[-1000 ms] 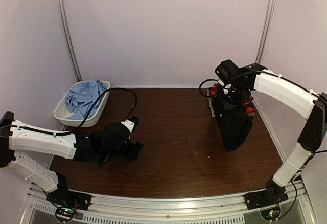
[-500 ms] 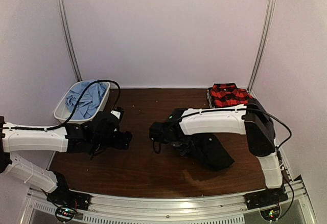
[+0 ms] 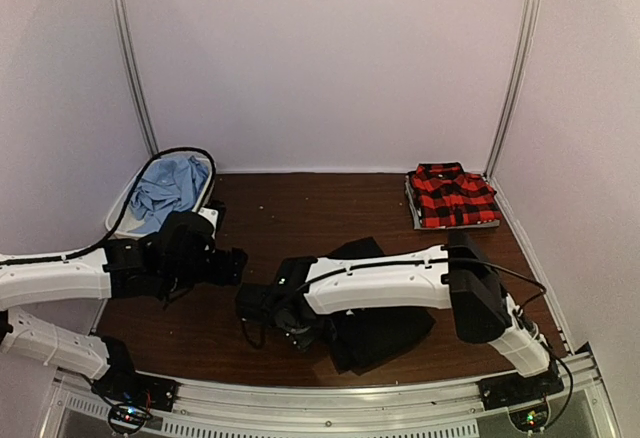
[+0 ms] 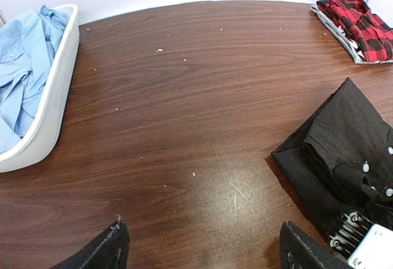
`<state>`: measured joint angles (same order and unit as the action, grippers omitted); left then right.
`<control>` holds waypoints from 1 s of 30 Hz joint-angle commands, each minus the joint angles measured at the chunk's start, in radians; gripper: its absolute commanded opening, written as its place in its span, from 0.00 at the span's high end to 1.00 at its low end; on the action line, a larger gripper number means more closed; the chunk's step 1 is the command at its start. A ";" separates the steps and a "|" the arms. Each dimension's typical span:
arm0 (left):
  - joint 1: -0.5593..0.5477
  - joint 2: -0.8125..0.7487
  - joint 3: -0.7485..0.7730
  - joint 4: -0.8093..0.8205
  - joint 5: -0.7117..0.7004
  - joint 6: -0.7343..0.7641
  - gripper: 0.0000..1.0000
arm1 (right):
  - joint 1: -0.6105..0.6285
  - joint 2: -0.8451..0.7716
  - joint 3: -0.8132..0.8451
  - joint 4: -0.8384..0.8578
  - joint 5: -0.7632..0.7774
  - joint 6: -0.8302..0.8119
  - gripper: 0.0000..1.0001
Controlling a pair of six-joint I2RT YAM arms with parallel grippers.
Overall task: Fold and stack the long sleeve shirts
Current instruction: Turn over the square-folded shirt at the center of the board.
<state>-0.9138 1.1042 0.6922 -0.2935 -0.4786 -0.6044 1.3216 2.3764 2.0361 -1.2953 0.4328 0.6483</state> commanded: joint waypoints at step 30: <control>0.012 0.032 -0.035 0.030 -0.002 -0.015 0.13 | -0.169 -0.344 -0.667 0.792 -0.488 -0.142 0.52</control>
<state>-0.9100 1.1286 0.6712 -0.3058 -0.4789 -0.6125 1.1515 2.0003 1.4040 -0.5388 -0.0238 0.5175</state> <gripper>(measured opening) 0.869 0.477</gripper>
